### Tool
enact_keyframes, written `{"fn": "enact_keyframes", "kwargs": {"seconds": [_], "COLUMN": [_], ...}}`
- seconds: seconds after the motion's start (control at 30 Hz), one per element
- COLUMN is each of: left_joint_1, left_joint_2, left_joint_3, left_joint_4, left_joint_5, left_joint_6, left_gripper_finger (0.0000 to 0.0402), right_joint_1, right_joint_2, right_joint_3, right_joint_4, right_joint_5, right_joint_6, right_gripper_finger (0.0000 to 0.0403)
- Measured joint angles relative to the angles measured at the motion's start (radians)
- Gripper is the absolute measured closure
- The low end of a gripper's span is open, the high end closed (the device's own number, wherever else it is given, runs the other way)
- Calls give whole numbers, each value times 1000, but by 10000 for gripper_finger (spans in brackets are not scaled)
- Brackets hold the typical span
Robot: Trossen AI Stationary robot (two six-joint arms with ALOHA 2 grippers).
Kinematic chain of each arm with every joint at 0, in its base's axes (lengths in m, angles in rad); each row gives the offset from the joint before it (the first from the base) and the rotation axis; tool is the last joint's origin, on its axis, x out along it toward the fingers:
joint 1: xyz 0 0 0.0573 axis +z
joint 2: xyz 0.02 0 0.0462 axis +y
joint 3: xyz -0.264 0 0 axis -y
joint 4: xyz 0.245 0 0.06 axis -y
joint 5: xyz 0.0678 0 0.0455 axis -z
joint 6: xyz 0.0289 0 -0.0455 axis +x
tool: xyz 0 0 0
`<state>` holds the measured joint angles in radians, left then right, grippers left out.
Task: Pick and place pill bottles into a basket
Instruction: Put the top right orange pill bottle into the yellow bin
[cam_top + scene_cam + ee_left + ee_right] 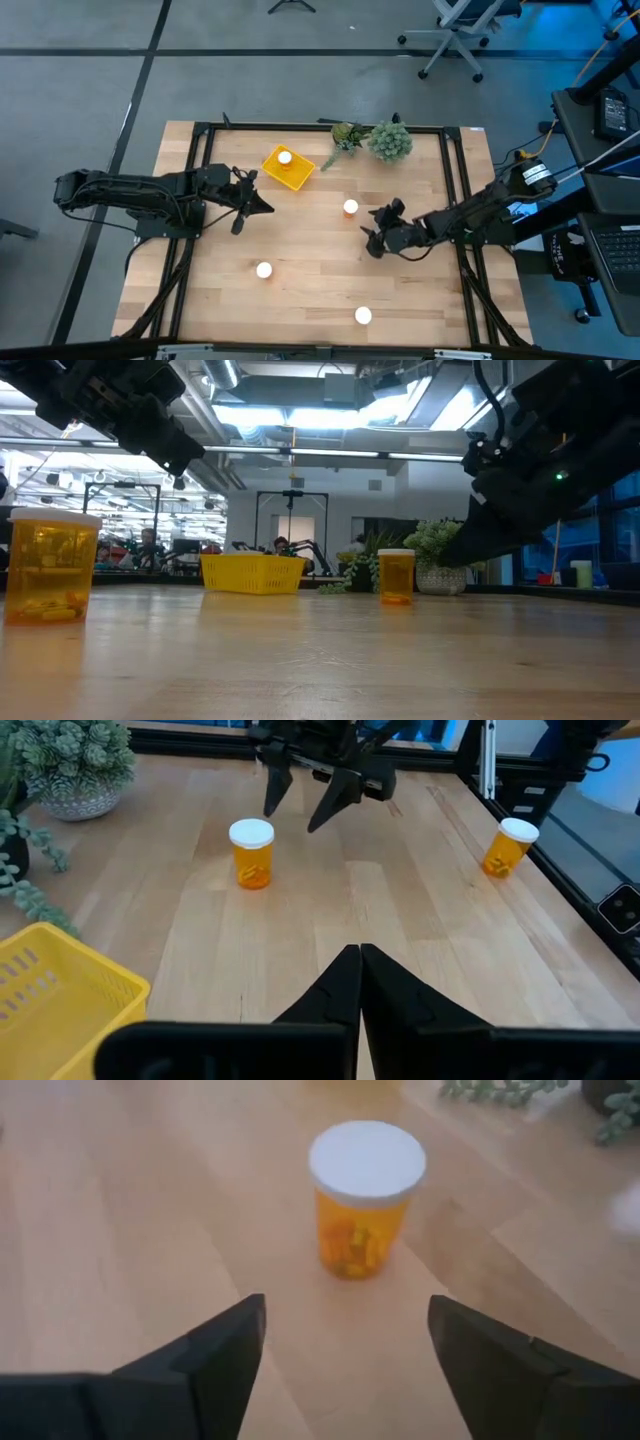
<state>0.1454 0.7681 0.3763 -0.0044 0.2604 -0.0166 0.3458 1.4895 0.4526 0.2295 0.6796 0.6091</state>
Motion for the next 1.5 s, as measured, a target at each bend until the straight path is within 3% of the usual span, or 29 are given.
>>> {"fn": "enact_keyframes", "kwargs": {"seconds": [0.23,0.53,0.77,1.5], "left_joint_1": [0,0,0,0], "left_joint_2": [0,0,0,0], "left_joint_3": [0,0,0,0], "left_joint_4": [0,0,0,0], "left_joint_5": [0,0,0,0], "left_joint_6": [1,3,4,4], "left_gripper_finger": [394,399,394,398], "right_joint_1": [-21,-21,-26,-98], "right_joint_2": [0,42,211,496], "right_joint_3": [0,0,0,0], "right_joint_4": [-4,58,324,730], "right_joint_5": [0,19,42,53], "right_joint_6": [-114,-66,-147,-222], "right_gripper_finger": [116,116,116,116]}}
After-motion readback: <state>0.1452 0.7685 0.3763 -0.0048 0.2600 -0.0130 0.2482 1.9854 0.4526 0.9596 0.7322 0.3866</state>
